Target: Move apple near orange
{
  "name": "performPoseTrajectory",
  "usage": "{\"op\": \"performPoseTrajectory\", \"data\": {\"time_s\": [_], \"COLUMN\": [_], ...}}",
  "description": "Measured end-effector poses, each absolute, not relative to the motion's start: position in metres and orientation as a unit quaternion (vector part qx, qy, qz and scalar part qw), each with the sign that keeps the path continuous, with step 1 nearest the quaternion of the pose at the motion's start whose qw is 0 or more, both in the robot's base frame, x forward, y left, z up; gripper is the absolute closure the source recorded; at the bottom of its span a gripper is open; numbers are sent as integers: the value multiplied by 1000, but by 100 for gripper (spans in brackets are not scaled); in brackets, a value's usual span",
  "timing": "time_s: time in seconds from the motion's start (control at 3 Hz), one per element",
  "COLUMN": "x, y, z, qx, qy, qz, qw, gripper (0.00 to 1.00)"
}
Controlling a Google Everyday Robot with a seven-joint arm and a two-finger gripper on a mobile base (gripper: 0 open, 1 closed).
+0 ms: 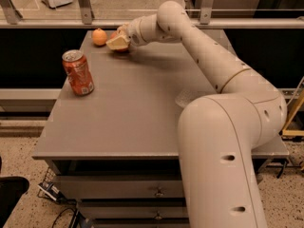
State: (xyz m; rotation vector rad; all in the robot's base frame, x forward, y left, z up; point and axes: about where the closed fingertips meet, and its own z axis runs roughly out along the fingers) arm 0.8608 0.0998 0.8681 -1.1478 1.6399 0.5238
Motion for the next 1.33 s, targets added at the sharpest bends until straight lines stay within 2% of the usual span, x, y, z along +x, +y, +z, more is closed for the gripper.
{"op": "performPoseTrajectory", "data": {"time_s": [0.33,1.0,1.33], "x": [860,860,860], "y": [104,107,110], "z": [865,863,862], "qx": [-478,-479,-480], "qy": [681,681,681], "qz": [220,221,223], "qw": [509,508,506], "gripper": [54,8,0]}}
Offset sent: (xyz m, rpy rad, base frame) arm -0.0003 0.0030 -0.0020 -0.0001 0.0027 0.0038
